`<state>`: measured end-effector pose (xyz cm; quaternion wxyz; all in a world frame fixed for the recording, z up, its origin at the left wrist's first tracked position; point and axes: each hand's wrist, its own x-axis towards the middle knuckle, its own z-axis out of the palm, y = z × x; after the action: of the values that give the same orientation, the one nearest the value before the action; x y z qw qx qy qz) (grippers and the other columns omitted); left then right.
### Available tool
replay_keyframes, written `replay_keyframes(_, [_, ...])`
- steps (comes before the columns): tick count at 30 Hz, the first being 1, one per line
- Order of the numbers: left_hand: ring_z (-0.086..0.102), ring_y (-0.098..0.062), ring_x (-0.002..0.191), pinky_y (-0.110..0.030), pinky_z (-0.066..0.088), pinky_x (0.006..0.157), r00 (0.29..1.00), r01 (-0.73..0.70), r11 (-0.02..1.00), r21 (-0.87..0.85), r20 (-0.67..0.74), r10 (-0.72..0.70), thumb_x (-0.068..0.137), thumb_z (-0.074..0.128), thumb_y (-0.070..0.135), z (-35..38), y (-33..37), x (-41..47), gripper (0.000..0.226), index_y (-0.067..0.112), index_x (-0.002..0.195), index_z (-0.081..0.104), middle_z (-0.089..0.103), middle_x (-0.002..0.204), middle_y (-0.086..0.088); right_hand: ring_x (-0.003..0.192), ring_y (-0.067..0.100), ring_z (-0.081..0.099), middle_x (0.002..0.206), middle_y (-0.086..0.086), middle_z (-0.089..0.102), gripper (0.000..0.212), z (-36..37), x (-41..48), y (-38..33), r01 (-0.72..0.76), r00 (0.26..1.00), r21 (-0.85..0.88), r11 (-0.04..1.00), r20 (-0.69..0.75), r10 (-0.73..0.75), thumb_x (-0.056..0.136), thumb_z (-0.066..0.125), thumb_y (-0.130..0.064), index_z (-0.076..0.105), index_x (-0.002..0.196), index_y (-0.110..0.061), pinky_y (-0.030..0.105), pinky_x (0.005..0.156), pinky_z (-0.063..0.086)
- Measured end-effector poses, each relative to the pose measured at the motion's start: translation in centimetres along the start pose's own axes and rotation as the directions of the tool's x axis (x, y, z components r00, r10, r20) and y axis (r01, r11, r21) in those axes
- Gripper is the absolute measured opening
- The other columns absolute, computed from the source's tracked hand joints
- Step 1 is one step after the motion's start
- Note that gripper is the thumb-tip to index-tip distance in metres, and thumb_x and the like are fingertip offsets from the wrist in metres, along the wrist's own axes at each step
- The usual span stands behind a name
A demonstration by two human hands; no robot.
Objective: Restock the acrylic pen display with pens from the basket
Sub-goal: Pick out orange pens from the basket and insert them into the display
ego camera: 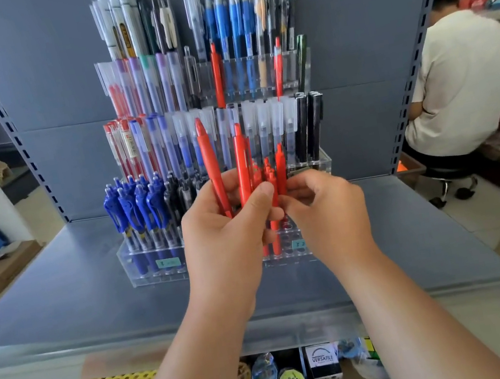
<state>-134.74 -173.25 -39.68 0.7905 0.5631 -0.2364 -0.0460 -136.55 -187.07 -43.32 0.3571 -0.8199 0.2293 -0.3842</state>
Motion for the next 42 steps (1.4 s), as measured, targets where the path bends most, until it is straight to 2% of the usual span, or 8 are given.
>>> replay_keyframes(8, [0.075, -0.016, 0.069, -0.024, 0.057, 0.055, 0.998, 0.064, 0.995, -0.078, -0.023, -0.066, 0.085, 0.073, 0.012, 0.5, 0.5, -0.4, 0.008, 0.014, 0.091, 0.068, 0.076, 0.079, -0.007, 0.086, 0.014, 0.067, 0.087, -0.015, 0.071, 0.019, -0.3, -0.5, -0.6, -0.034, 0.996, -0.153, 0.988, 0.074, 0.046, 0.085, 0.065, -0.025, 0.065, 0.102, -0.033, 0.040, 0.075, 0.057])
replay_keyframes(15, [0.076, -0.018, 0.078, -0.026, 0.060, 0.069, 0.999, 0.020, 0.997, -0.079, -0.044, -0.024, 0.089, 0.070, 0.008, 0.7, 0.2, -0.6, 0.004, 0.011, 0.092, 0.068, 0.076, 0.079, -0.004, 0.087, 0.013, 0.064, 0.086, -0.012, 0.064, 0.021, -1.1, -0.4, -1.8, -0.090, 0.992, -0.128, 0.988, 0.076, 0.100, 0.084, 0.066, -0.023, 0.061, 0.104, -0.025, 0.034, 0.075, 0.055])
replay_keyframes(21, [0.072, -0.006, 0.072, -0.012, 0.053, 0.064, 0.997, -0.049, 0.996, 0.077, -0.051, 0.053, 0.087, 0.074, 0.013, 0.7, 0.6, -0.2, 0.004, 0.016, 0.089, 0.072, 0.075, 0.076, 0.005, 0.067, 0.000, 0.060, 0.072, -0.013, 0.063, 0.014, -2.7, -0.7, -4.1, 0.067, 0.991, 0.149, 0.987, -0.124, -0.048, 0.087, 0.060, -0.013, 0.065, 0.094, -0.023, 0.008, 0.058, 0.041])
replay_keyframes(26, [0.071, -0.004, 0.070, -0.016, 0.054, 0.065, 0.993, -0.083, 0.992, 0.095, -0.076, 0.090, 0.084, 0.077, 0.015, 0.8, 0.4, -0.4, 0.007, 0.017, 0.088, 0.071, 0.074, 0.075, 0.007, 0.073, 0.012, 0.066, 0.075, -0.007, 0.069, 0.015, -3.1, -1.4, -5.0, 0.160, 0.981, 0.465, 0.870, 0.020, -0.191, 0.093, 0.057, -0.019, 0.072, 0.093, -0.017, 0.026, 0.070, 0.055])
replay_keyframes(31, [0.062, -0.003, 0.057, -0.016, 0.048, 0.053, 0.994, -0.045, 0.990, 0.133, -0.091, 0.058, 0.083, 0.078, 0.020, 0.9, -0.2, -0.4, 0.007, 0.017, 0.086, 0.072, 0.073, 0.074, 0.002, 0.070, 0.016, 0.068, 0.076, 0.002, 0.070, 0.014, -2.8, -1.7, -4.8, 0.151, 0.966, 0.517, 0.843, 0.102, -0.236, 0.097, 0.061, -0.013, 0.072, 0.089, -0.015, 0.024, 0.063, 0.055])
replay_keyframes(35, [0.064, -0.007, 0.062, -0.021, 0.055, 0.061, 0.995, -0.067, 0.985, 0.160, -0.062, 0.077, 0.086, 0.075, 0.021, 0.7, -0.4, -0.3, 0.004, 0.019, 0.087, 0.072, 0.070, 0.070, 0.005, 0.064, 0.009, 0.062, 0.076, 0.008, 0.069, 0.012, -3.4, -1.5, -4.9, 0.131, 0.974, 0.535, 0.835, 0.086, -0.208, 0.097, 0.060, -0.011, 0.072, 0.095, -0.011, 0.017, 0.058, 0.050])
replay_keyframes(39, [0.048, -0.005, 0.052, -0.017, 0.044, 0.052, 0.994, -0.092, 0.976, 0.197, -0.048, 0.103, 0.093, 0.066, 0.016, -0.1, -0.4, 0.3, 0.011, 0.019, 0.083, 0.066, 0.053, 0.060, 0.005, 0.068, 0.003, 0.063, 0.073, -0.010, 0.067, 0.012, -3.6, -1.1, -4.7, 0.121, 0.984, 0.563, 0.817, 0.039, -0.173, 0.097, 0.060, -0.012, 0.071, 0.096, -0.013, 0.017, 0.061, 0.048])
replay_keyframes(42, [0.039, -0.008, 0.047, -0.018, 0.037, 0.047, 0.997, -0.078, 0.976, 0.204, -0.004, 0.080, 0.093, 0.066, 0.017, -0.3, -0.5, 0.7, 0.012, 0.019, 0.081, 0.066, 0.047, 0.058, 0.006, 0.070, 0.006, 0.065, 0.077, -0.009, 0.070, 0.010, -3.5, -0.9, -4.3, 0.173, 0.983, 0.459, 0.872, -0.021, -0.184, 0.096, 0.063, -0.018, 0.072, 0.100, -0.015, 0.024, 0.064, 0.052])
